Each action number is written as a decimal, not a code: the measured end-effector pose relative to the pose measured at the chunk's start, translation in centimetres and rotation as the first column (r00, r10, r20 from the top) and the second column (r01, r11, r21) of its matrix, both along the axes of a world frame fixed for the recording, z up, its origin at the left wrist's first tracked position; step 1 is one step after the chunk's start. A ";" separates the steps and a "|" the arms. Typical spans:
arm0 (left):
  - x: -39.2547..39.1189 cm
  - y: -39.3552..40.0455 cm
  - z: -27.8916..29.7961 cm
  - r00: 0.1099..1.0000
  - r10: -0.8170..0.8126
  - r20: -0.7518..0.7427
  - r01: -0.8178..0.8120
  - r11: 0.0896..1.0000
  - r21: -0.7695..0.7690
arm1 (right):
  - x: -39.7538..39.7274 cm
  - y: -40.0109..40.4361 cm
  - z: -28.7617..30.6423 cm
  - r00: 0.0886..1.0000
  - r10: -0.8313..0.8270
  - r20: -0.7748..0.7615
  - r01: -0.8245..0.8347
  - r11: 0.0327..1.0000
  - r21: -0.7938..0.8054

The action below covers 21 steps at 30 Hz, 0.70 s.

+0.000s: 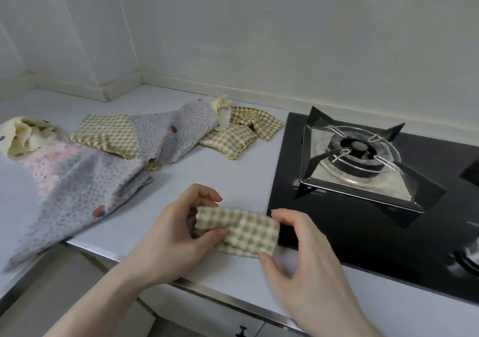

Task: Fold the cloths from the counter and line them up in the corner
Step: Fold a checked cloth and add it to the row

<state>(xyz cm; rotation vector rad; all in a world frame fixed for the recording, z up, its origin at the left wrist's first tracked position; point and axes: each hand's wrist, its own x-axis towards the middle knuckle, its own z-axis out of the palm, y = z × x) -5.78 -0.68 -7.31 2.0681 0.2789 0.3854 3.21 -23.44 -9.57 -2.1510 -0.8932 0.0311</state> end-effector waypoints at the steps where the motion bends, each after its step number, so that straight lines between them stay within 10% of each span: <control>1: 0.0 0.0 0.2 1.000 0.005 -0.020 -0.006 1.000 -0.013 | 0.1 0.1 0.2 1.000 -0.009 0.012 0.009 1.000 -0.026; 15: -3.2 -4.3 13.3 0.924 0.050 -0.379 -0.160 0.951 -0.266 | -5.0 -1.4 14.1 0.879 -0.148 -0.454 0.117 0.988 -0.097; 21: -3.7 -8.1 22.5 0.920 -0.152 -0.360 0.067 0.969 -0.237 | -9.8 -7.5 22.7 0.799 -0.240 -0.551 0.251 0.966 -0.056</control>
